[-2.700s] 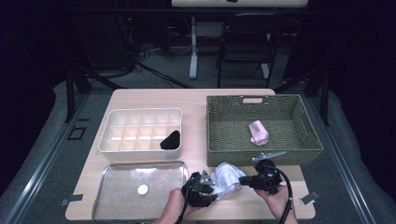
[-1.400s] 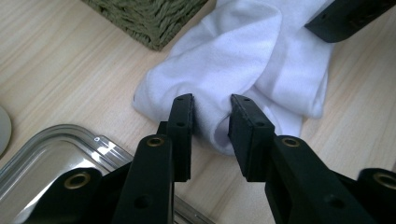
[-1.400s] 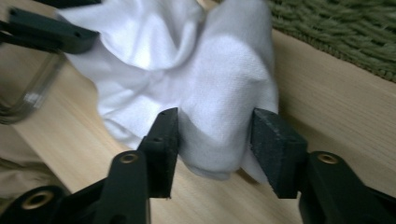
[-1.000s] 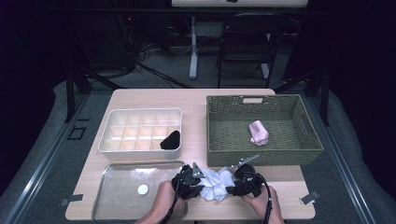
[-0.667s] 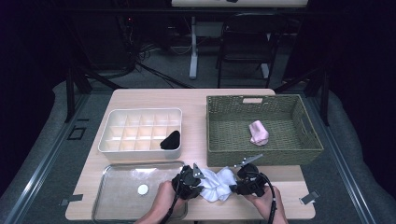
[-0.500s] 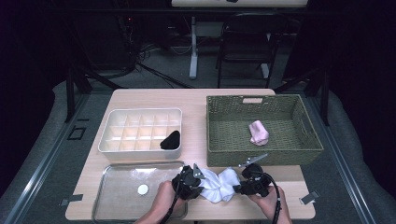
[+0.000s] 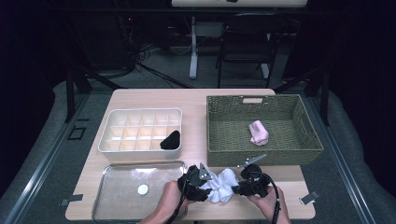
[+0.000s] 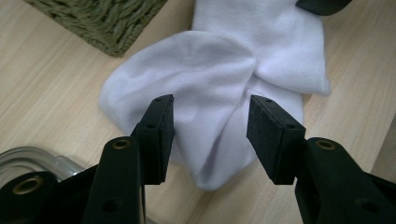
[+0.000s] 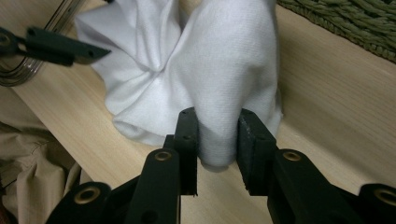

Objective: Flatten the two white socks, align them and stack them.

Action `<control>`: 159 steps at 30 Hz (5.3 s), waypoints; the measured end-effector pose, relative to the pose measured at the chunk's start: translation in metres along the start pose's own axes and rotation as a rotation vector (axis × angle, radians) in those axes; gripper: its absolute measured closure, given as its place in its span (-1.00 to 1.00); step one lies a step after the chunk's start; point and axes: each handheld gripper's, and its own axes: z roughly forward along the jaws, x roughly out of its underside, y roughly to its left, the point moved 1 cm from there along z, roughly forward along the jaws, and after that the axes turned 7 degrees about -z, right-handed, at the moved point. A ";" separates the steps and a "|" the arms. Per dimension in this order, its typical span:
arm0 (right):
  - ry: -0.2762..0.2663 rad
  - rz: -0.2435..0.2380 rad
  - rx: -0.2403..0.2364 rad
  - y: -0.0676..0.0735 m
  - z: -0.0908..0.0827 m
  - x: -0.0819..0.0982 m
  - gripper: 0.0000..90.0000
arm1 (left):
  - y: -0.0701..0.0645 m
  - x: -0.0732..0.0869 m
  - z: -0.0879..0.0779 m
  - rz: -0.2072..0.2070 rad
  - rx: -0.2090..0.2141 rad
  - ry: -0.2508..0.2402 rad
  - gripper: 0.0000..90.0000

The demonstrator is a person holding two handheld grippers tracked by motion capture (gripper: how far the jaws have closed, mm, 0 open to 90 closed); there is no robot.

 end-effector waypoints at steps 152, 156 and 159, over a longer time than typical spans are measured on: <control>-0.029 0.067 0.131 -0.039 -0.043 0.028 0.53 | 0.042 0.005 0.000 -0.152 0.000 0.023 0.39; -0.023 0.047 0.179 -0.036 -0.038 0.027 0.67 | 0.040 0.007 0.006 -0.127 -0.012 0.069 0.59; 0.008 0.048 0.210 -0.036 -0.039 0.027 0.74 | 0.035 0.006 0.007 -0.094 -0.030 0.084 0.70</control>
